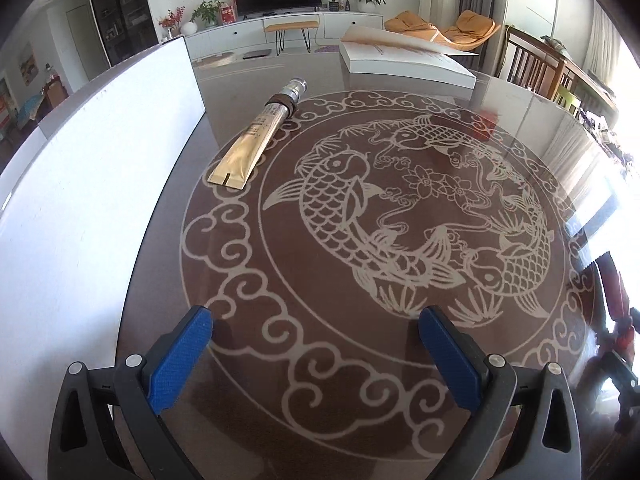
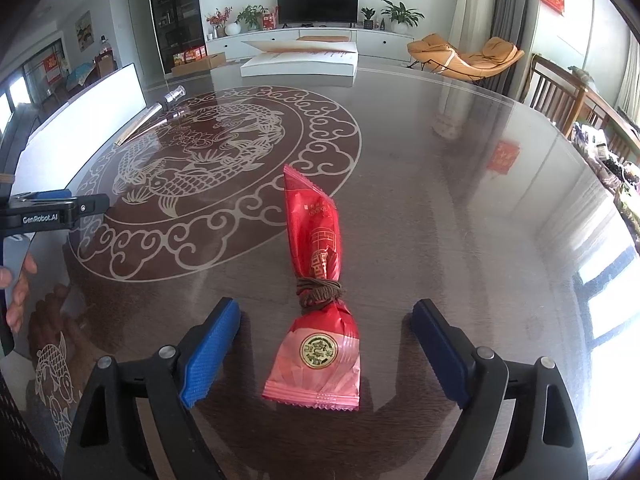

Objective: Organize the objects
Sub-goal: 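Grasp the gold tube with the left gripper while the right gripper holds the red packet, then carry the gold tube with the left gripper while the right gripper carries the red packet into the bin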

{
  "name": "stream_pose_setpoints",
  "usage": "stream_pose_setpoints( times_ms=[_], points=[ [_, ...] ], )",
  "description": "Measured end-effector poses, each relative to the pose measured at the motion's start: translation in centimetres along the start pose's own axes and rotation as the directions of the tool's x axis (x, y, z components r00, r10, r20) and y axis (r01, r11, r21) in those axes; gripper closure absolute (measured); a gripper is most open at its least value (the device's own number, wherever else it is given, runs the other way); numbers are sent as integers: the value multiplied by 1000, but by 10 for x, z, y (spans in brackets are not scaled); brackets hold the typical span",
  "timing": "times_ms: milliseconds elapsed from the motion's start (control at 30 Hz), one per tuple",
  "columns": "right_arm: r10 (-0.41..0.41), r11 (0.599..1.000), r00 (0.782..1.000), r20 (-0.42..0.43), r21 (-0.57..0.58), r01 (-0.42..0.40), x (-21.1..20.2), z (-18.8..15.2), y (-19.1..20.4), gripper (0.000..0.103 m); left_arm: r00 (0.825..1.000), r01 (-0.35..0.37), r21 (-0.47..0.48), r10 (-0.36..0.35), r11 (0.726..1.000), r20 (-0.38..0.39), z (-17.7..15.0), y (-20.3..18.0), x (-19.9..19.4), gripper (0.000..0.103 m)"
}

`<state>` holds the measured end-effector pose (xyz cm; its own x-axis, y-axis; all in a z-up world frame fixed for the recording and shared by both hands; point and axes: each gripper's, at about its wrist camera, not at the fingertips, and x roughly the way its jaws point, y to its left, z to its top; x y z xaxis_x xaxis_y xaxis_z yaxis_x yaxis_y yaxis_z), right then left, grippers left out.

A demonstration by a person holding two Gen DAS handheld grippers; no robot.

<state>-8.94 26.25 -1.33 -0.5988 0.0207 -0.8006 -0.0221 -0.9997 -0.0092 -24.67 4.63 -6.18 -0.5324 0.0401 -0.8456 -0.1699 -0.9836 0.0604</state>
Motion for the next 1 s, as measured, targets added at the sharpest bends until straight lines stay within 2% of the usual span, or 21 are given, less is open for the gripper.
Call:
stream_pose_setpoints(
  times_ms=[133,200,400,533,567,600,633,700,733,1000],
  points=[
    [5,1000,1000,0,-5,-5,0,0,0,13,996,-88,92,87,992,9,52,-5,25,0],
    [6,1000,1000,-1,-5,-6,0,0,0,13,998,-68,106,67,992,16,75,-3,36,0],
    [6,1000,1000,-1,-5,-6,0,0,1,13,1000,-27,-27,27,999,-1,130,29,69,0],
    [5,1000,1000,-1,-5,-5,0,0,0,13,999,17,-67,-20,998,-35,140,42,88,1],
    [5,1000,1000,-1,-5,-5,0,0,1,13,999,28,-60,-29,998,-16,138,42,87,4],
    [5,1000,1000,-1,-5,-5,0,0,0,13,1000,24,-56,-23,998,14,136,42,86,20],
    [5,1000,1000,0,-5,-5,0,0,0,13,999,26,-61,-24,998,44,132,43,81,42],
    [5,1000,1000,0,-5,-5,0,0,0,13,998,23,-64,-19,998,60,126,42,75,70],
    [5,1000,1000,0,-5,-5,0,0,0,13,998,21,-61,-17,998,59,122,41,71,78],
    [5,1000,1000,0,-5,-5,0,0,0,13,998,17,-21,-15,1000,59,57,11,27,78]
  ],
)
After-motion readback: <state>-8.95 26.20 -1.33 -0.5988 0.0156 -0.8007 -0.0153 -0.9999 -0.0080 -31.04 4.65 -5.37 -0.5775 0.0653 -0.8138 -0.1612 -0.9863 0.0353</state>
